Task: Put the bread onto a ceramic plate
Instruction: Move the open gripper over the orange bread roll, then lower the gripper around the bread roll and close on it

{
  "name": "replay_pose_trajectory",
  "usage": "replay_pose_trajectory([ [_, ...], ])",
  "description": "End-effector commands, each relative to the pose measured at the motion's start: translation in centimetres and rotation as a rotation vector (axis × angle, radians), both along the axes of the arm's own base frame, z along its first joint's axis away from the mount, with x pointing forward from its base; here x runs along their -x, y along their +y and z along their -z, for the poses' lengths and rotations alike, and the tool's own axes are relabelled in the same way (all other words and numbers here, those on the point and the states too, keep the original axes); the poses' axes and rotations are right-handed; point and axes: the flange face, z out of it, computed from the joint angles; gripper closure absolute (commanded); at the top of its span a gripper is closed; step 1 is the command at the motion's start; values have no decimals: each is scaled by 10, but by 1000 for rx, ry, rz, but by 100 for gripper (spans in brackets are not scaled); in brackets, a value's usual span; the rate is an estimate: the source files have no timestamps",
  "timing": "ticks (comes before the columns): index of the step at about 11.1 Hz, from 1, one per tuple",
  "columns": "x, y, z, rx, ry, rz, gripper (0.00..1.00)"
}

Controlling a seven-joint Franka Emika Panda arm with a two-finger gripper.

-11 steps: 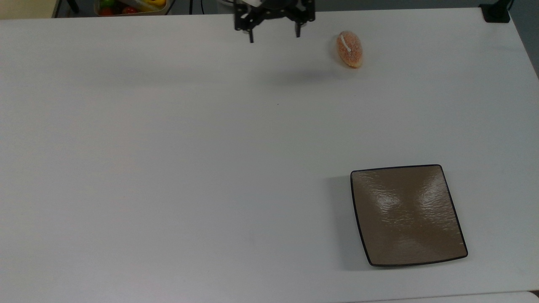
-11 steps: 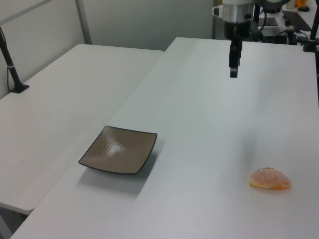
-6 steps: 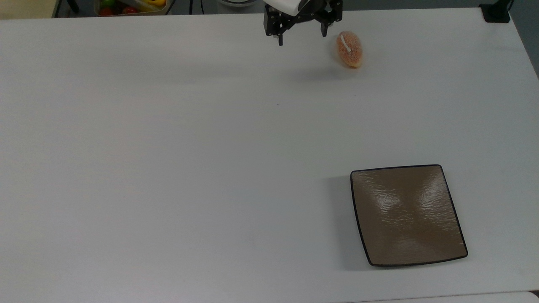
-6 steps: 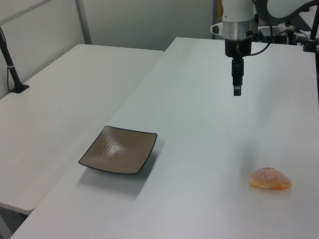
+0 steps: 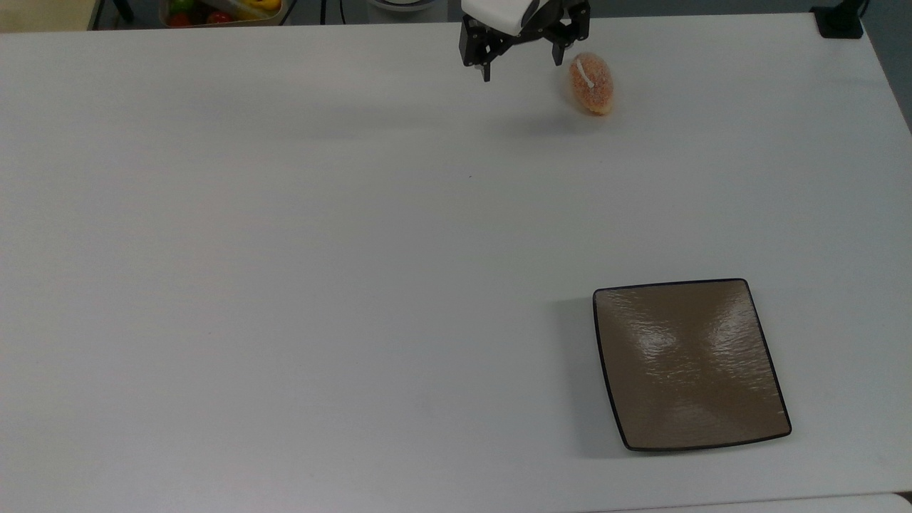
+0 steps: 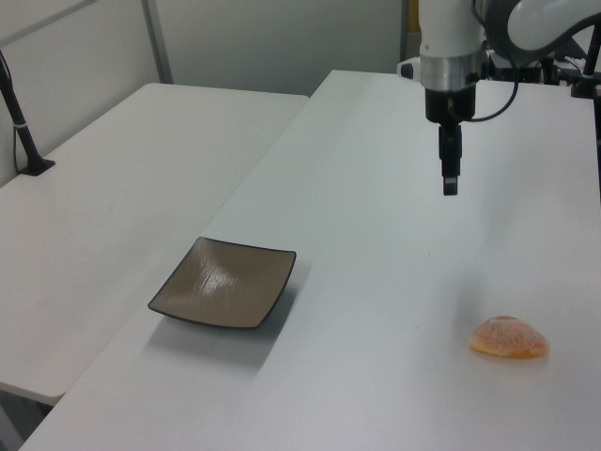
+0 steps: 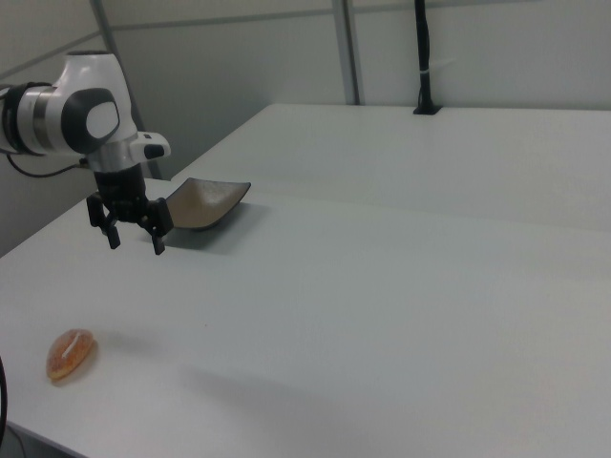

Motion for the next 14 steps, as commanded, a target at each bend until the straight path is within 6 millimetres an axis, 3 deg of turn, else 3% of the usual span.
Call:
replay_pose_trajectory([
  [1,17,28,37,-11,11,-9,0],
  [4,34,62,51,8,43,54,0],
  [10,107,136,97,57,133,-96,0],
  [12,115,151,121,66,167,-122,0],
  [14,111,152,133,60,176,-118,0],
])
